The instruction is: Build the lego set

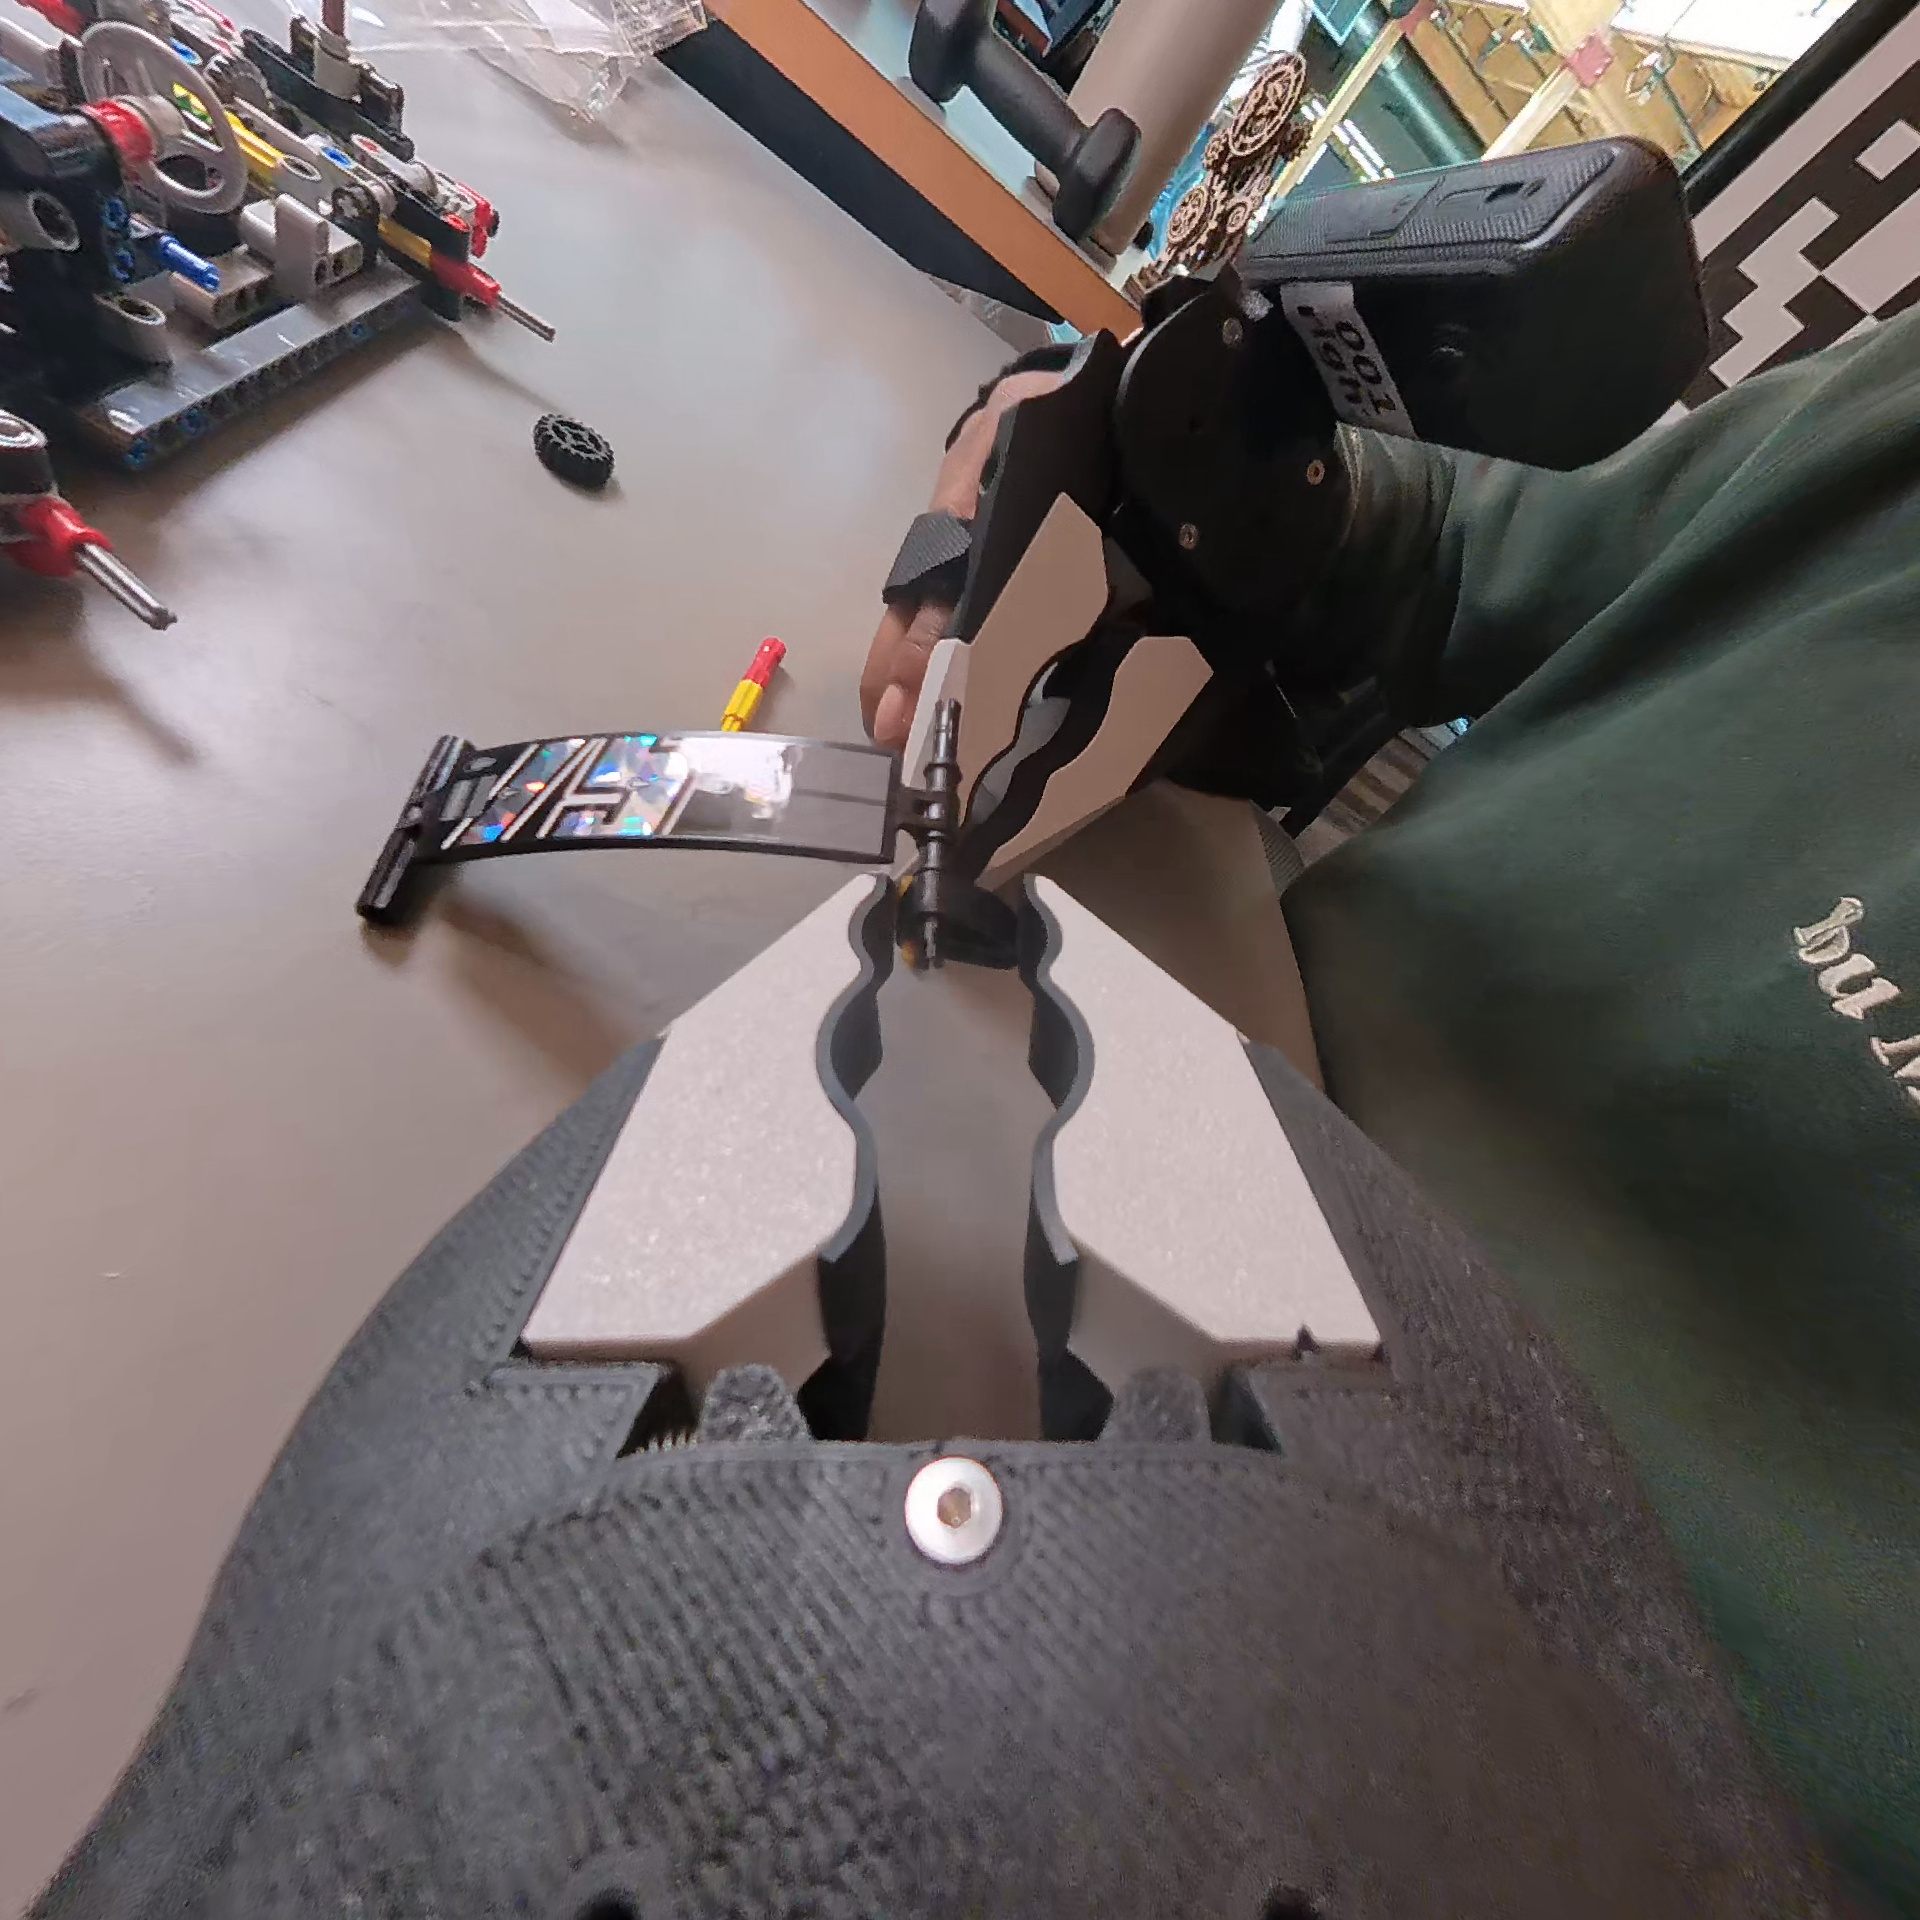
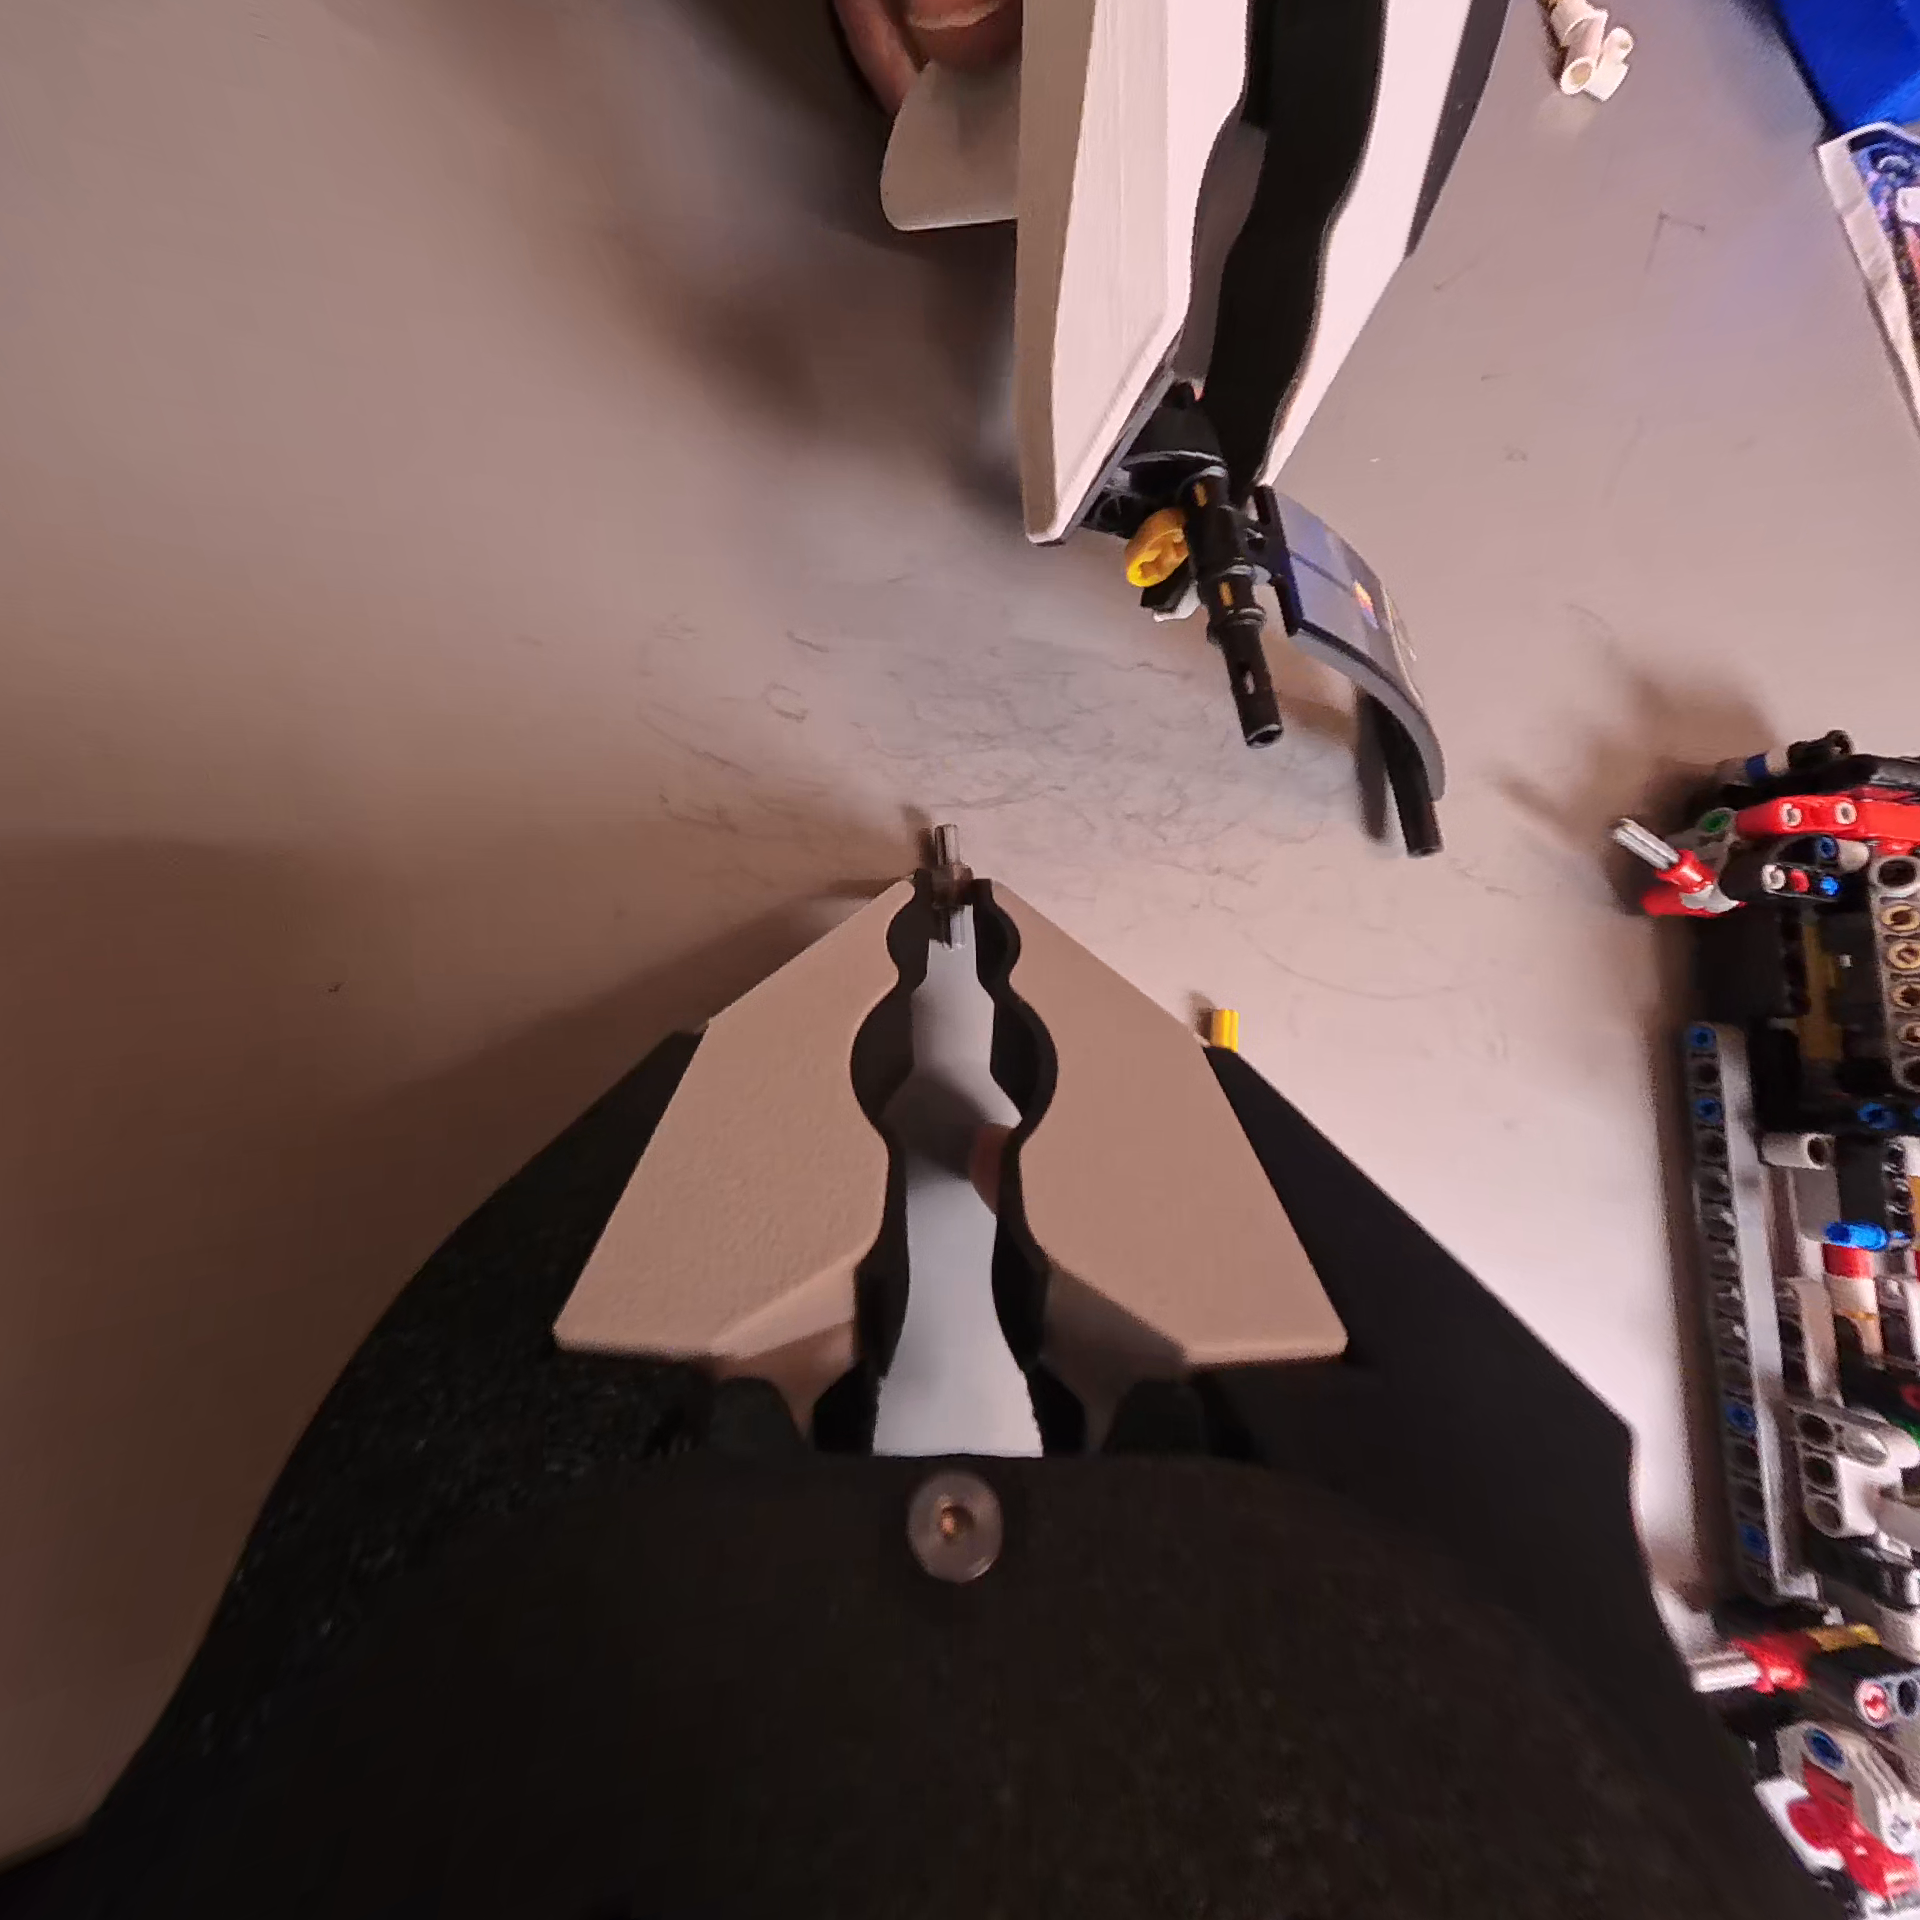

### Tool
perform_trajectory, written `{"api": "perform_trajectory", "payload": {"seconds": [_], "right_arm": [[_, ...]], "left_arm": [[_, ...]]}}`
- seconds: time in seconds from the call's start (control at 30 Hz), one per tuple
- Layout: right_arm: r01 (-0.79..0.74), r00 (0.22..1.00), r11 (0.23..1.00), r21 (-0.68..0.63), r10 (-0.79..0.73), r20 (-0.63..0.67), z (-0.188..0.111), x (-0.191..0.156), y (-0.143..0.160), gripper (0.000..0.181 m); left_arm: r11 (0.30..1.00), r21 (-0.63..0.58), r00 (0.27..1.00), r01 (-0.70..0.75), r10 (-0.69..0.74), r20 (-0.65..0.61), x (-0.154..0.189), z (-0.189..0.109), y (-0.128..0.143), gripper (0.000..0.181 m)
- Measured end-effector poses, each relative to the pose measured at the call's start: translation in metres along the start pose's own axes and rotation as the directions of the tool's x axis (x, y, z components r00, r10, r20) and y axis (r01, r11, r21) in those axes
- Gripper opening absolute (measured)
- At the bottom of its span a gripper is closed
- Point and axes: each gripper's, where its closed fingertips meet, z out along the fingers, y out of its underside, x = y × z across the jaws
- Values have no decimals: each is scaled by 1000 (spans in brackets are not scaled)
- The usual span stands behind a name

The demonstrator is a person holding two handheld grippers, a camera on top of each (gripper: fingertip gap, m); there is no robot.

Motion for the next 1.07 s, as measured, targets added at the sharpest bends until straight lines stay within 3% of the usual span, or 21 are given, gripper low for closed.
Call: {"api": "perform_trajectory", "payload": {"seconds": [0.03,0.23,0.43,0.67,0.9,1.07], "right_arm": [[-3,1000,1000,6,3,0,0,0,0,4],[-201,979,964,176,191,69,-25,11,-28,4],[-339,937,925,173,316,149,-25,16,-45,4],[-355,932,924,143,339,129,-19,20,-42,4],[-323,942,937,133,305,140,-17,15,-43,4],[-242,957,970,40,231,178,-17,4,-37,4]], "left_arm": [[1000,1,1000,-8,8,-6,1,0,0,22],[995,12,995,-98,98,0,8,2,-4,21],[995,-2,995,-99,99,20,6,5,-2,22],[1000,-10,1000,21,-21,-2,4,6,0,22],[971,-16,960,240,-240,-142,14,7,2,21],[961,-62,947,268,-275,-164,19,12,9,22]]}}
